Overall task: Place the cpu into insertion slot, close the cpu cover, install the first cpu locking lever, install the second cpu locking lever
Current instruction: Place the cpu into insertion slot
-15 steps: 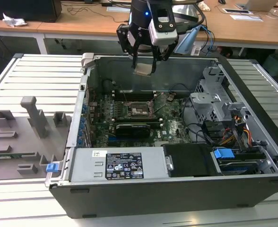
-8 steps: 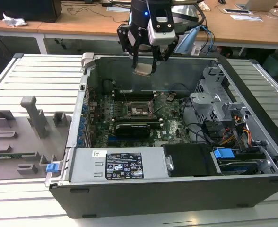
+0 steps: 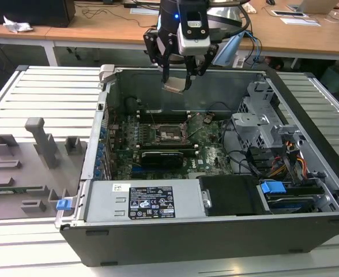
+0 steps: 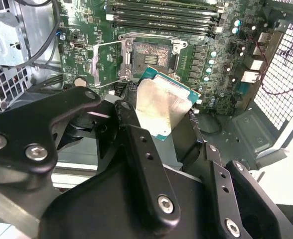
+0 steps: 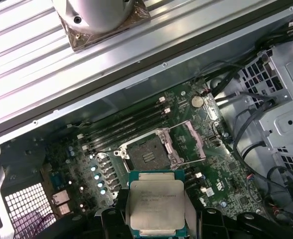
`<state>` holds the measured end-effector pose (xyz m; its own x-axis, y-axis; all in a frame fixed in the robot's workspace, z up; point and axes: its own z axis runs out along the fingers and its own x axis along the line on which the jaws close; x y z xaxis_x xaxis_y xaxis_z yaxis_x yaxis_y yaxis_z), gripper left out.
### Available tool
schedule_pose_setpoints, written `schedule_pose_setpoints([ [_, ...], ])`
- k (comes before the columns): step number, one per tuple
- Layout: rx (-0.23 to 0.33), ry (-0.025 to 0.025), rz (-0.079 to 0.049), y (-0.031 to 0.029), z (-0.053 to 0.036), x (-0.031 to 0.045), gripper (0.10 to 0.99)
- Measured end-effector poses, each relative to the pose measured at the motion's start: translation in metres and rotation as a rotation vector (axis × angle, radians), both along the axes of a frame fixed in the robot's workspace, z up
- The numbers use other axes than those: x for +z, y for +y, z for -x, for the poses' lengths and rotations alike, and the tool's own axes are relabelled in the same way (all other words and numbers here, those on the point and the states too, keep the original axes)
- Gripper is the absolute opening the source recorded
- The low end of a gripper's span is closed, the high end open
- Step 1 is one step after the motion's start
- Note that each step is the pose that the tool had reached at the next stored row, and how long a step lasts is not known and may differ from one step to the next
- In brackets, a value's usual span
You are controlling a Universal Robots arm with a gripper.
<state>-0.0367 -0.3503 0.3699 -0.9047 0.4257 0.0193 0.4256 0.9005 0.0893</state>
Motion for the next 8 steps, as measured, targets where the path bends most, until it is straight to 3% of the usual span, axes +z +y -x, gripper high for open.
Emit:
schedule_pose_setpoints([
  [8,-0.026,0.0000,0.000,0.0000,0.0000,-0.0012,0.525],
])
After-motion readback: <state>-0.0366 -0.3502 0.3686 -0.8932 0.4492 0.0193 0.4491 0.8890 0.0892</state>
